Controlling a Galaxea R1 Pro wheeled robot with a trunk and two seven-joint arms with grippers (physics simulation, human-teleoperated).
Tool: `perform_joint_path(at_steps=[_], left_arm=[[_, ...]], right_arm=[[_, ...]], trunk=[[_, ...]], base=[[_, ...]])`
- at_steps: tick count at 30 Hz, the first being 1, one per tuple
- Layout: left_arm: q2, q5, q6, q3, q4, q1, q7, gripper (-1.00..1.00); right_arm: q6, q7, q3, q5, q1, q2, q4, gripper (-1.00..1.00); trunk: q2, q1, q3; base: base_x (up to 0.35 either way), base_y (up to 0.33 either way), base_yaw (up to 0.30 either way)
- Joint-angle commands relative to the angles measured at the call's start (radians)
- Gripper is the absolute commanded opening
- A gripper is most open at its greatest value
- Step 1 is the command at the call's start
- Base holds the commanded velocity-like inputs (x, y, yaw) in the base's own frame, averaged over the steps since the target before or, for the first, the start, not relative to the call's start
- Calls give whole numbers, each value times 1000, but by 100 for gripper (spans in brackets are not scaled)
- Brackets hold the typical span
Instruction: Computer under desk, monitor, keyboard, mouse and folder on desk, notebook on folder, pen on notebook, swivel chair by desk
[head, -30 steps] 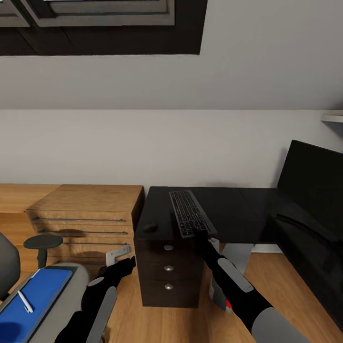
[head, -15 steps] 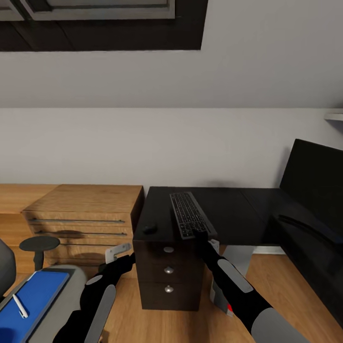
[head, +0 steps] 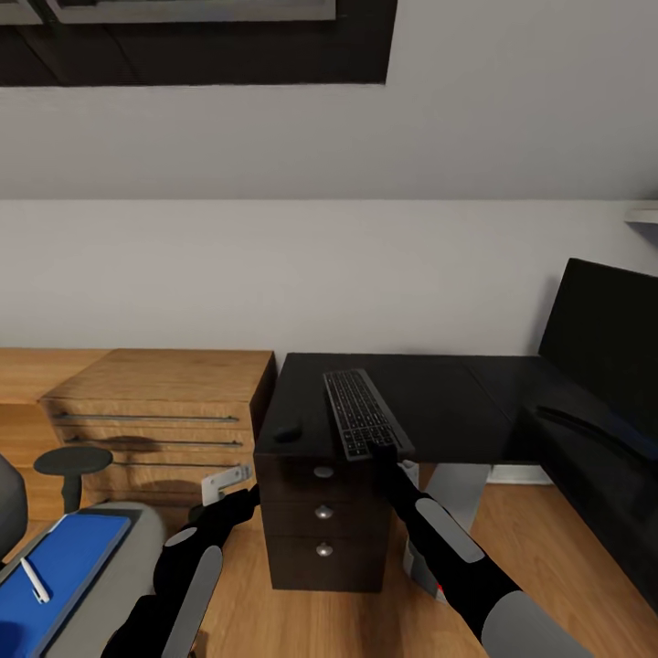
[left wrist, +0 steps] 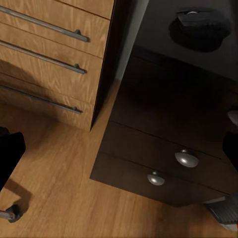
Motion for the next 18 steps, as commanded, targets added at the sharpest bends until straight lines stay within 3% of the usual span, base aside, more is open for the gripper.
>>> perform_joint_path(at_steps=[1, 18], left_arm=[[0, 10, 2, -1, -1, -1, 10, 100], [0, 12, 4, -1, 2, -1, 10, 100]], right_arm=[[-5, 3, 5, -10, -1, -1, -1, -100], [-4, 4, 7, -10, -1, -1, 24, -100]], trunk=[[-8, 4, -4], [-127, 69, -58]], base=[[0, 0, 0], [0, 0, 0]])
